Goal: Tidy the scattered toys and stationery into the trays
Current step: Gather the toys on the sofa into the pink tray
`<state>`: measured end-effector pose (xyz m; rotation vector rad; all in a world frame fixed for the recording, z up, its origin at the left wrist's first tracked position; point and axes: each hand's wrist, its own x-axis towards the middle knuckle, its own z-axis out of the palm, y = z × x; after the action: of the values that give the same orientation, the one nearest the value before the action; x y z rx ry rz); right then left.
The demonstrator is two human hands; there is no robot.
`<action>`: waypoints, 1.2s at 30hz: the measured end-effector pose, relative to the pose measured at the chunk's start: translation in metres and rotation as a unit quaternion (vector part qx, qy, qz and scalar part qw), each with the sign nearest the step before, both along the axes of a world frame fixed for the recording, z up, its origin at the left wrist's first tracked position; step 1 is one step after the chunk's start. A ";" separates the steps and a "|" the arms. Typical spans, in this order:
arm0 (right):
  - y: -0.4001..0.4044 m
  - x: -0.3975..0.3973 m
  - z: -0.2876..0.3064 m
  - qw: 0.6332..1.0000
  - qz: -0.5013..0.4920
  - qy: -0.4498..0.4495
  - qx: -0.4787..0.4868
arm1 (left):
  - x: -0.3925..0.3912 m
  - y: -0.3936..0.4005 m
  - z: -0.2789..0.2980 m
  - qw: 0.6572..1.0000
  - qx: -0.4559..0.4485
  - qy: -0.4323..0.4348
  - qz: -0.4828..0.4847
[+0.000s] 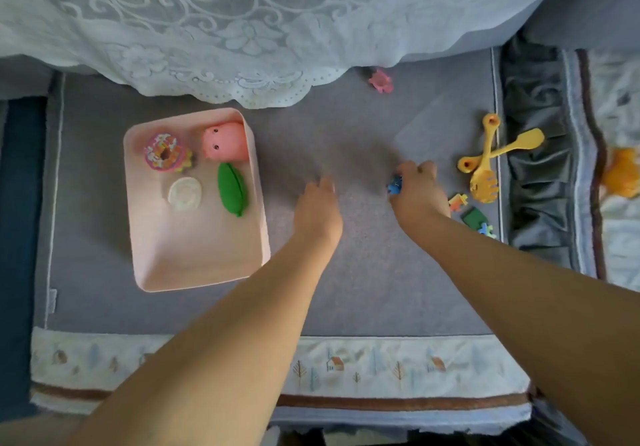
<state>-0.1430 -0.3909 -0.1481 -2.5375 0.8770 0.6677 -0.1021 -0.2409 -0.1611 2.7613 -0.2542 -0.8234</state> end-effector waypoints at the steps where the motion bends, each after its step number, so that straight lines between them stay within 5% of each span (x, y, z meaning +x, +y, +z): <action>1: -0.003 0.000 -0.005 1.000 0.006 -0.001 0.000 | -0.002 -0.002 -0.002 1.000 0.001 -0.006 0.009; 9: 0.000 0.012 0.006 0.997 0.052 0.034 0.041 | 0.010 0.007 0.038 0.998 -0.038 -0.035 0.033; 14: 0.051 0.034 0.037 0.978 -0.021 -0.024 0.208 | 0.029 0.039 0.079 0.983 -0.098 -0.121 0.099; 20: 0.135 0.080 0.074 0.936 -0.020 -0.096 0.339 | 0.048 0.120 0.093 0.971 -0.045 -0.126 0.199; 27: 0.140 0.076 0.053 0.970 -0.032 -0.062 0.235 | 0.059 0.147 0.084 0.978 -0.033 -0.112 0.171; 36: 0.034 0.049 0.034 0.990 -0.071 -0.029 0.117 | 0.067 0.038 0.064 0.984 -0.142 -0.103 0.027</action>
<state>-0.0937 -0.3567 -0.1144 -2.2522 0.8934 0.6103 -0.0355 -0.2034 -0.0973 2.5676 -0.3077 -0.4468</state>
